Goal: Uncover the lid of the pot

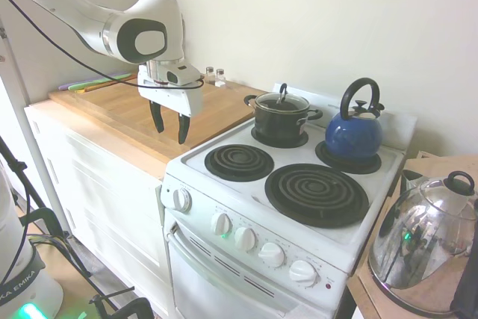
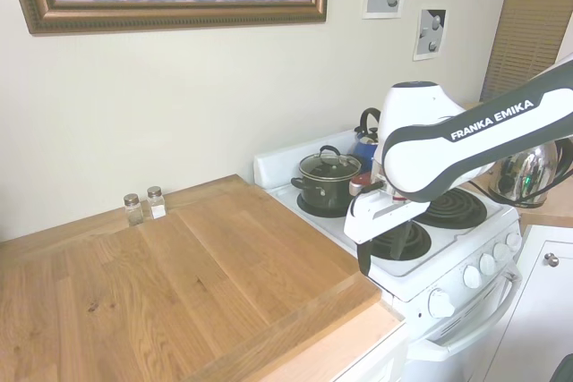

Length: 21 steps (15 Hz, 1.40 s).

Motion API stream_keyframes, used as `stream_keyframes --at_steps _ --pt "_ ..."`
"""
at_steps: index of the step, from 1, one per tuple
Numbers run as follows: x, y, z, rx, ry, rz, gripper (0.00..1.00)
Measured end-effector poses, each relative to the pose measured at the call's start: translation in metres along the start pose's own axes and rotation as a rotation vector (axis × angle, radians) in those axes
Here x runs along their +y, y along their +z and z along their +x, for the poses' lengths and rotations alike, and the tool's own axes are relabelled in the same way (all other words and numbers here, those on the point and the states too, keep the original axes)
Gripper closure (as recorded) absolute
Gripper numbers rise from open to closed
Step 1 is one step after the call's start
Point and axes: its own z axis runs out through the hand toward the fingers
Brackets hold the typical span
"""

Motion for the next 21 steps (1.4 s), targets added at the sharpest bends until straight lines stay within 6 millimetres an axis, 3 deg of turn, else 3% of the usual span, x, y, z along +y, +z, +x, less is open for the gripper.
stream_keyframes --at_steps 3,6,10,15,19,20,21 --pt "-0.004 -0.002 -0.001 0.014 0.029 -0.002 0.00" --pt "-0.015 -0.032 0.025 0.056 0.107 0.054 0.00" --pt "-0.045 -0.073 0.095 0.082 0.214 0.112 0.00" --pt "-0.063 -0.120 0.187 0.102 0.301 0.145 0.00" --pt "-0.085 -0.125 0.239 0.126 0.260 0.148 0.00" --pt "-0.085 -0.123 0.251 0.132 0.240 0.141 1.00" --pt "-0.084 -0.122 0.262 0.140 0.220 0.140 1.00"
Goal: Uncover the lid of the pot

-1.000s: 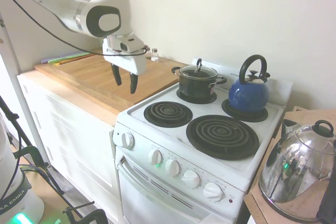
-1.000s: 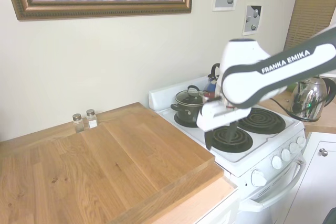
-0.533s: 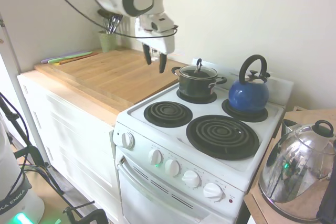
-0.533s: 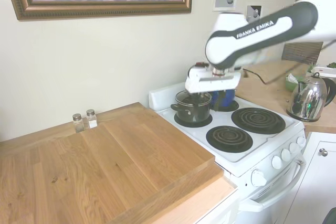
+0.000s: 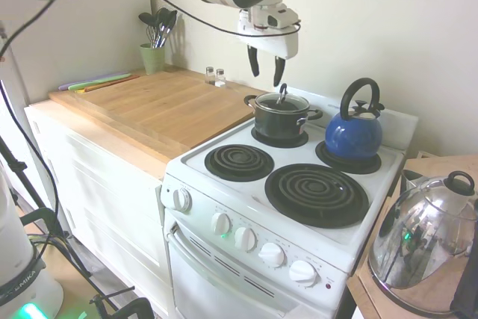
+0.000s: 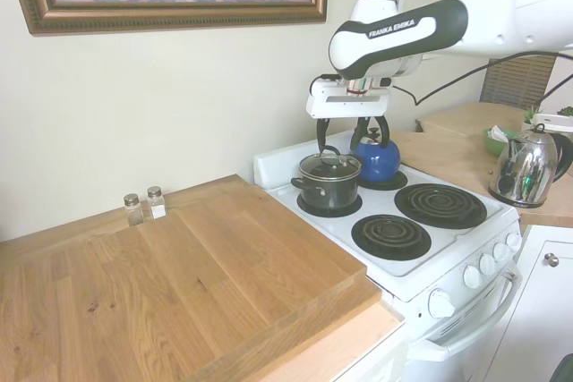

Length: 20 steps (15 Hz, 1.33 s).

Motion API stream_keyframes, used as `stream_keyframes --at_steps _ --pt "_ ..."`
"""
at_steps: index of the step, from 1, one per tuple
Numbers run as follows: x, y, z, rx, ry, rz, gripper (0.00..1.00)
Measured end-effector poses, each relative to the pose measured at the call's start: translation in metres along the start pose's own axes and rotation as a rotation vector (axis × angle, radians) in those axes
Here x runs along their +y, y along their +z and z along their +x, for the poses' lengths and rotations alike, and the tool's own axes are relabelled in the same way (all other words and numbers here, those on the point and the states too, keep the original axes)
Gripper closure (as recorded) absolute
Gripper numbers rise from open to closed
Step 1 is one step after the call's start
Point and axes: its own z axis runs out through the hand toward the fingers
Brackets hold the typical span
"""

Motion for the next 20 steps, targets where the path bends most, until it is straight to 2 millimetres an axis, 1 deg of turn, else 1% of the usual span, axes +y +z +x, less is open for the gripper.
stream_keyframes --at_steps 2,3,7,10,15,20 --pt "-0.003 0.005 0.016 0.003 -0.036 0.009 1.00" --pt "-0.006 0.009 0.020 -0.006 -0.052 0.011 1.00" --pt "-0.019 0.027 0.027 -0.043 -0.083 -0.006 1.00" --pt "-0.027 0.031 0.032 -0.047 -0.087 -0.010 1.00" --pt "-0.026 0.045 0.040 -0.053 -0.078 -0.029 1.00" --pt "-0.026 0.046 0.047 -0.057 -0.071 -0.032 1.00"
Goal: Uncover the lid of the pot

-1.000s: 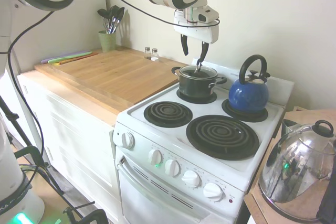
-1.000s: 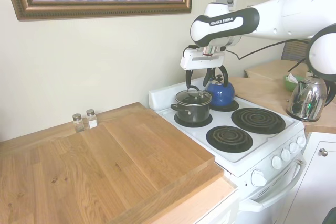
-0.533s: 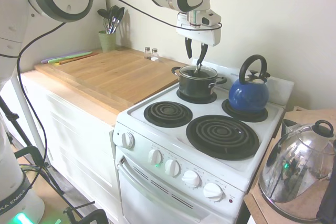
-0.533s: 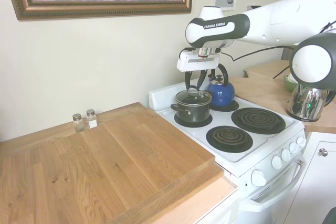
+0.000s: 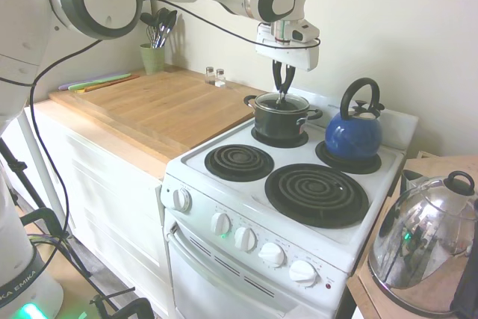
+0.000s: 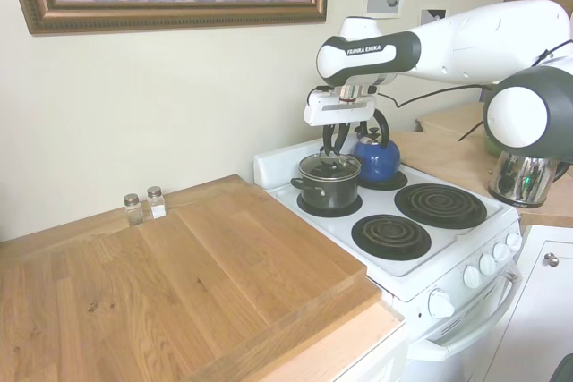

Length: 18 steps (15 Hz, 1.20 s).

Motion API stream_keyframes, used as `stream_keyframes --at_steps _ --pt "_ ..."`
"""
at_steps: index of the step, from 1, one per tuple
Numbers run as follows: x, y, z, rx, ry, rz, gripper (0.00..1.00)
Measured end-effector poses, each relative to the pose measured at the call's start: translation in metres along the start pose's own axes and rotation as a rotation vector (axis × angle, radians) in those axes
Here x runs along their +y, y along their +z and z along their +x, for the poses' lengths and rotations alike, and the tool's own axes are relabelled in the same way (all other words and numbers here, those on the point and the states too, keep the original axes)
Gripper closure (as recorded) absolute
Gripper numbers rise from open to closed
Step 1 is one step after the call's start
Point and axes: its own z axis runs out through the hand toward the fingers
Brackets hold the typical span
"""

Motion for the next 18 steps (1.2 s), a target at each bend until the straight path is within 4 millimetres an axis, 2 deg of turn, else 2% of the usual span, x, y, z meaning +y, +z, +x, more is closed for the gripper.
stream_keyframes --at_steps 5,10,12,14,18 --pt "-0.003 0.002 0.000 -0.005 -0.009 0.002 1.00" --pt "0.011 -0.003 0.016 -0.005 0.015 0.028 1.00" --pt "0.015 -0.012 0.021 0.005 0.017 0.039 1.00" --pt "0.012 -0.024 0.018 0.015 0.009 0.052 1.00" --pt "0.002 -0.066 -0.005 0.037 -0.034 0.097 1.00"
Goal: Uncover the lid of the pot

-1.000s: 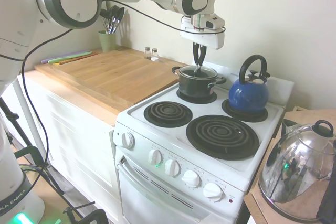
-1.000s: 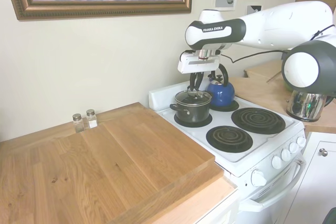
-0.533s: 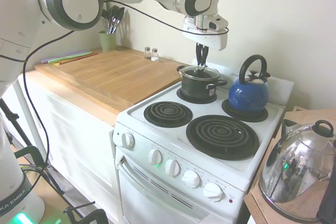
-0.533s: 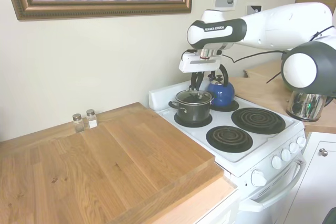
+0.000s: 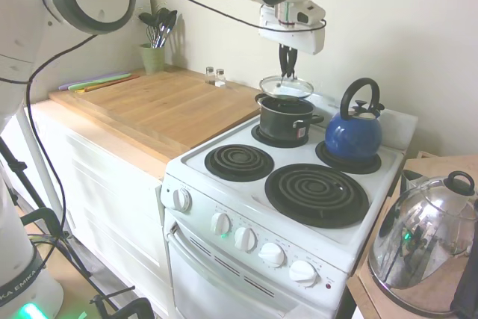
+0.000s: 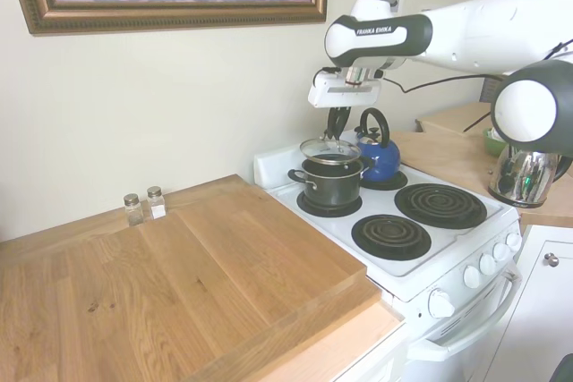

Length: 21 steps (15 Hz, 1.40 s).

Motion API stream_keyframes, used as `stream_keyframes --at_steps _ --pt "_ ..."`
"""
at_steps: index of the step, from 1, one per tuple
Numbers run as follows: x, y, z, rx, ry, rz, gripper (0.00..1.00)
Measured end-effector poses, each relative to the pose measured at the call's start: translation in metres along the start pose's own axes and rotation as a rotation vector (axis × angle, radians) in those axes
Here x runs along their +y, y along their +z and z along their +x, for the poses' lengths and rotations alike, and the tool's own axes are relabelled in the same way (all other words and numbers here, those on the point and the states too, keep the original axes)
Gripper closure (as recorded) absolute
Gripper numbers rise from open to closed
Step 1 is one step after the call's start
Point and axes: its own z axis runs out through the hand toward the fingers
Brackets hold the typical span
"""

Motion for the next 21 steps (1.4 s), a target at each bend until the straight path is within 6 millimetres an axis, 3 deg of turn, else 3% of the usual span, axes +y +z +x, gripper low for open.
stream_keyframes --at_steps 2,4,6,8,11,14,17,21 --pt "-0.010 -0.028 -0.030 0.015 -0.039 0.033 1.00" --pt "-0.026 -0.058 -0.074 0.031 -0.105 0.050 1.00" --pt "-0.045 -0.082 -0.134 0.054 -0.175 0.053 1.00" --pt "-0.063 -0.085 -0.201 0.077 -0.232 0.040 1.00" --pt "-0.074 -0.058 -0.302 0.101 -0.287 -0.005 1.00" --pt "-0.057 -0.004 -0.374 0.108 -0.310 -0.055 1.00" --pt "-0.028 0.045 -0.413 0.098 -0.314 -0.101 1.00" --pt "-0.029 0.066 -0.439 0.096 -0.315 -0.122 1.00"
